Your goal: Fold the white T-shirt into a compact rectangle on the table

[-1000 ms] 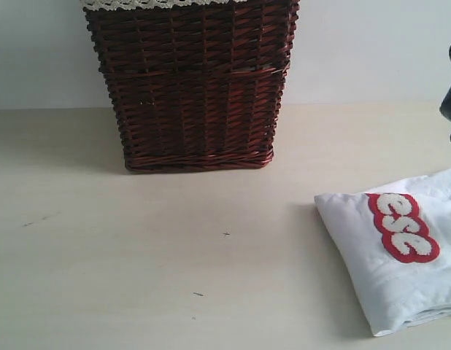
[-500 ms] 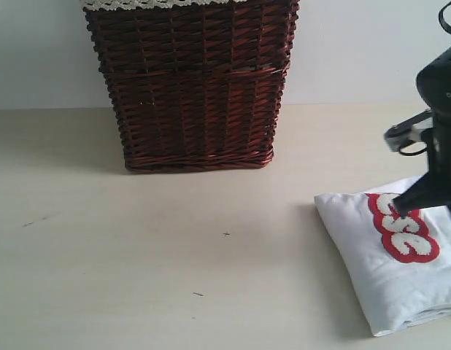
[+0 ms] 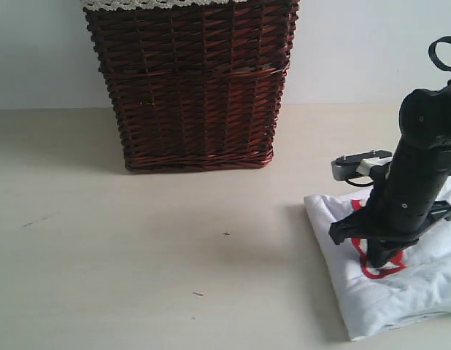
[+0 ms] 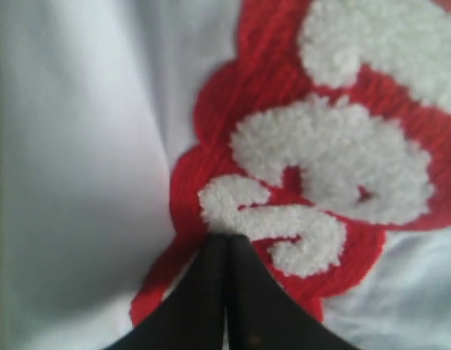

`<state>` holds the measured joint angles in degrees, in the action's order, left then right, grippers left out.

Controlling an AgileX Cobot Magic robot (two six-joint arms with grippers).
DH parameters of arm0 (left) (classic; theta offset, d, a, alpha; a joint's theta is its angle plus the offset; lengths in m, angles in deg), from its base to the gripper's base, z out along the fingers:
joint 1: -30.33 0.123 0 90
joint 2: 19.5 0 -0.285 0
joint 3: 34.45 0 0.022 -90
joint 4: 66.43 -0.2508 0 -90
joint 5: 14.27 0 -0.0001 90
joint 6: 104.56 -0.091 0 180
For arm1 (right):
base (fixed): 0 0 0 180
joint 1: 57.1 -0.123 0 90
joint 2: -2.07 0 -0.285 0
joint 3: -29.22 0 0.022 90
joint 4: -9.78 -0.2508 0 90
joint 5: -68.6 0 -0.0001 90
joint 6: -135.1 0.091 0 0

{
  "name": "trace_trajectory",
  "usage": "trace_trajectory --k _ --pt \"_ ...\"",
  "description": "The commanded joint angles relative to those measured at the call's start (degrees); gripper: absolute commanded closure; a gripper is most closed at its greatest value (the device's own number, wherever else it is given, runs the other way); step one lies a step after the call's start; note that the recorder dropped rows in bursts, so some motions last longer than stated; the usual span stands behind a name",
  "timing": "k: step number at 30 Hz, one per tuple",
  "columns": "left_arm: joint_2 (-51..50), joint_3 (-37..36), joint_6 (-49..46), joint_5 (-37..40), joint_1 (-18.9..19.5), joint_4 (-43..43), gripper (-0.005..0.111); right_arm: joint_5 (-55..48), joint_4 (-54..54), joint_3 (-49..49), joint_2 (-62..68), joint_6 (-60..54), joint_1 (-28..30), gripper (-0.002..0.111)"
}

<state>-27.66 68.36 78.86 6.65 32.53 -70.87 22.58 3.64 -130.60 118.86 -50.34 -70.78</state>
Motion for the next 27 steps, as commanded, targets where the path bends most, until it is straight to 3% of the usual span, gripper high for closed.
trace_trajectory --k 1,11,20,27 --pt "0.4 0.0 0.0 -0.5 -0.1 0.2 0.107 4.4 -16.4 0.9 2.9 -9.5 -3.2 0.108" --pt "0.4 0.0 0.0 -0.5 -0.1 0.2 0.107 9.9 -23.7 -1.1 7.1 -10.5 -15.4 0.108" --pt "0.4 0.0 0.0 -0.5 -0.1 0.2 0.107 10.4 -42.7 -7.1 8.4 -22.5 -22.7 0.108" --pt "0.4 0.0 0.0 -0.5 -0.1 0.2 0.107 14.1 -39.2 -9.8 2.9 -22.4 -23.6 0.108"
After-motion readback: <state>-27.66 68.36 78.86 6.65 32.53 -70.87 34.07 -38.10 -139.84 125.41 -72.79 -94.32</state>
